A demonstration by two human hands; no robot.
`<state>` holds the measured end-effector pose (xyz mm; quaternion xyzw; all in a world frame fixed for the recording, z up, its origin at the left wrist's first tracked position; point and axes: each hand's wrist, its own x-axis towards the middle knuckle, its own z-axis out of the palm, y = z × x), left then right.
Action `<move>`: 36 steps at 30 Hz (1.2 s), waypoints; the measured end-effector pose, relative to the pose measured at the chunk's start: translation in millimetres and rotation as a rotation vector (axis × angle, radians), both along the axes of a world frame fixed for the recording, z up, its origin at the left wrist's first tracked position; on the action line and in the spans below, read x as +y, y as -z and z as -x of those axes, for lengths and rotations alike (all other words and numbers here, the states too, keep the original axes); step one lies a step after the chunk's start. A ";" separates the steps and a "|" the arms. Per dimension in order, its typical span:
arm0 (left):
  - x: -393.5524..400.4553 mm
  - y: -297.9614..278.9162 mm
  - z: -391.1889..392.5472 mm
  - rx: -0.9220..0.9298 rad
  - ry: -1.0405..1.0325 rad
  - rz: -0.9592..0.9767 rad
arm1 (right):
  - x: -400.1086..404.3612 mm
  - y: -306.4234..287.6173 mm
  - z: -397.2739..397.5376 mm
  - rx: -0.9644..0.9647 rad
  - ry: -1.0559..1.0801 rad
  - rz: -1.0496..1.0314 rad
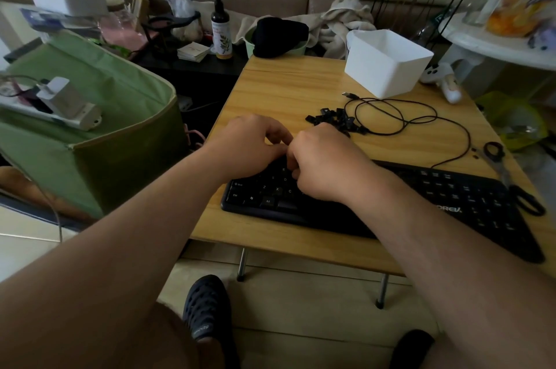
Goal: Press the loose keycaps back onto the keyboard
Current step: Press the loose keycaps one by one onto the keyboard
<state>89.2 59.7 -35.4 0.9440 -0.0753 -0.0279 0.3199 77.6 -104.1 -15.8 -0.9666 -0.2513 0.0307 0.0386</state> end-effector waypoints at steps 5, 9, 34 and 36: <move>-1.4 1.3 0.4 -0.003 0.010 -0.021 | 2.6 4.7 3.3 -0.046 0.005 0.018; -1.5 2.1 -0.2 -0.008 0.007 -0.023 | -1.0 6.9 4.9 -0.051 0.000 -0.011; -20.9 0.4 -30.7 -0.006 -0.024 -0.007 | -80.9 19.9 -38.3 -0.027 0.402 -0.619; -34.3 0.3 -38.4 -0.051 -0.035 -0.062 | -89.2 21.2 -42.8 -0.034 0.405 -0.558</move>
